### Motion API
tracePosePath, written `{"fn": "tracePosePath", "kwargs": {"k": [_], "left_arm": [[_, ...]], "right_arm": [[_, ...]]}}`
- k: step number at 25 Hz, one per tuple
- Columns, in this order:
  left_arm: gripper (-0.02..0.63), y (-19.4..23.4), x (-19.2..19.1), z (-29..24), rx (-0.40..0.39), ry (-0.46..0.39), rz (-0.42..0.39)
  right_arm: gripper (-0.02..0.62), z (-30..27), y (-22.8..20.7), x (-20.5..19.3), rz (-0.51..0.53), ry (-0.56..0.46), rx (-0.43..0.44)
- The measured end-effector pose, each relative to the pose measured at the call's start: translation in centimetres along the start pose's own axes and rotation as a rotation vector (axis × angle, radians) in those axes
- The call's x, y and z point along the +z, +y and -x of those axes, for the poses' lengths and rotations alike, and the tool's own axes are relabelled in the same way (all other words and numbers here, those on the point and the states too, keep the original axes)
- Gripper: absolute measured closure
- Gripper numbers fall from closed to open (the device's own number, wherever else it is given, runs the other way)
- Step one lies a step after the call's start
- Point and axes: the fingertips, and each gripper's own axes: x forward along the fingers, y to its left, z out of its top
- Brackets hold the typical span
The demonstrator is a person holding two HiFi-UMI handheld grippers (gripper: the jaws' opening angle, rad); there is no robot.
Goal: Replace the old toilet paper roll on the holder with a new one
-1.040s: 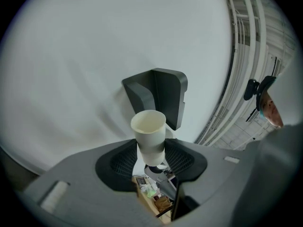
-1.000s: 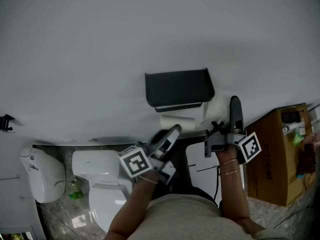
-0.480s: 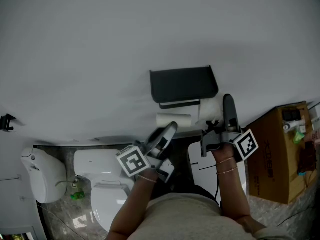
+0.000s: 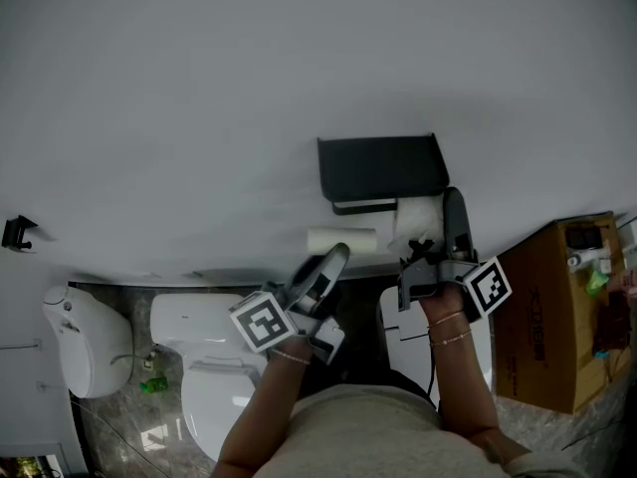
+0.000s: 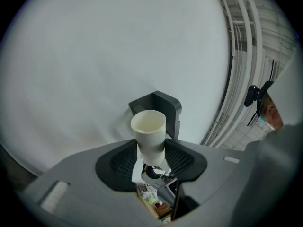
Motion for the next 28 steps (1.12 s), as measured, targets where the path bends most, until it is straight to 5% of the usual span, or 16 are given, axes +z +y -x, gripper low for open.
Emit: {"fn": "tracePosePath", "kwargs": {"k": [15,28], "left_arm": [[0.419,0.1,0.0,-0.1,0.011,0.007,-0.006],[0.419,0.5,0.6,0.2,-0.016,0.025,0.012]], "right_arm": [[0.124,0.6,-0.3,0.3,-0.074,-0.076,0.024],[0.124,1.0,-0.2,-3.5,-0.004,0.034,0.033]]}}
